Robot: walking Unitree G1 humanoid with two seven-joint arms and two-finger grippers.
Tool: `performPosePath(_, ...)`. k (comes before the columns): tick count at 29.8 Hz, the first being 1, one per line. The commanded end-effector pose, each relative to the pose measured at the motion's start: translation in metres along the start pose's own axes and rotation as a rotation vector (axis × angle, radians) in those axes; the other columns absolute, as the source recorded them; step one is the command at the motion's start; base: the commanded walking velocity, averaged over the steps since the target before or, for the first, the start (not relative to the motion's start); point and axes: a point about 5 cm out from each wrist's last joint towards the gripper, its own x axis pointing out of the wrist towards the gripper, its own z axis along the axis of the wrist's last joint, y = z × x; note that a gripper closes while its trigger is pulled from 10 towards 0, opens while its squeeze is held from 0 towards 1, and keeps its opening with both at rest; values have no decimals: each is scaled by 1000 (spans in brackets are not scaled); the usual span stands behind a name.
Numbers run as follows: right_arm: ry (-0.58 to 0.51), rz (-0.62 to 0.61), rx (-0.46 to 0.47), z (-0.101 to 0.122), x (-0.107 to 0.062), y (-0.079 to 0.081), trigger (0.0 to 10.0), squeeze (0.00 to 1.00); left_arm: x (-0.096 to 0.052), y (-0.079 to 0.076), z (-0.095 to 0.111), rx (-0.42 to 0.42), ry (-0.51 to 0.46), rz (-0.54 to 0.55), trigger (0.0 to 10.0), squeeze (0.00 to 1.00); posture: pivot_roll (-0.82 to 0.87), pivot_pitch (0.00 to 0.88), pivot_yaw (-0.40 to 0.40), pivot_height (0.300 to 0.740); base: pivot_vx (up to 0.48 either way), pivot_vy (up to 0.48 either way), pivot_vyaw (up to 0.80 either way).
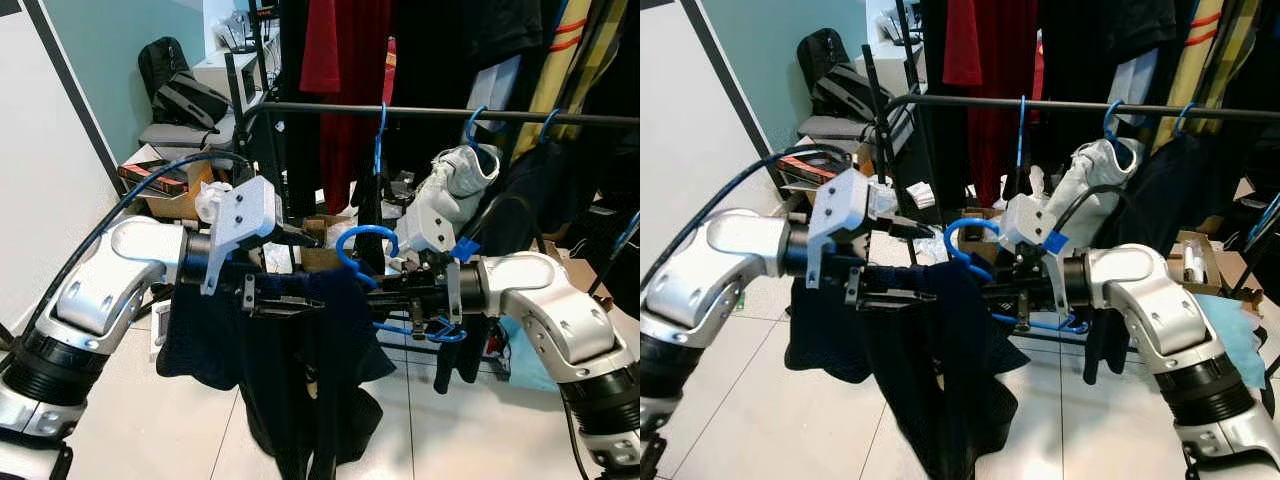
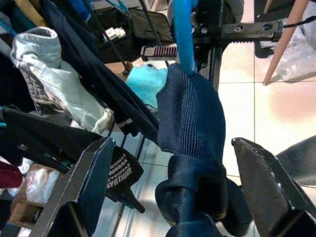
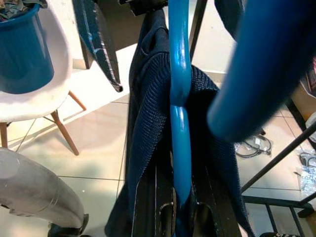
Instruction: Hang hanger
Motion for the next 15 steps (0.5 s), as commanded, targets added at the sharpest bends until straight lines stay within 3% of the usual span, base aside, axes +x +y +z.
performPosePath(1, -40, 19, -47, 11, 1, 3, 10000, 0, -6, -3, -10, -41, 57, -22, 7804, 0, -77, 0, 54, 740, 0, 0, 0)
performPosePath(3, -42, 18, -50, 12, 1, 3, 10000, 0, -4, -12, -16, -71, 87, -83, 3961, 0, -78, 0, 53, 740, 0, 0, 0)
performPosePath(4, -43, 17, -50, 12, 1, 3, 10000, 0, -4, -16, -18, -80, 98, -105, 3961, 0, -78, 0, 53, 740, 0, 0, 0)
performPosePath(5, -44, 15, -51, 13, 1, 2, 10000, 0, -2, -18, -20, -75, 111, -119, 275, 0, -81, 0, 53, 740, 0, 0, 0)
performPosePath(15, -50, 11, -52, 14, 1, 1, 10000, 0, 2, -22, -34, -29, 217, -131, 0, 0, -84, 0, 53, 740, 0, 0, 0)
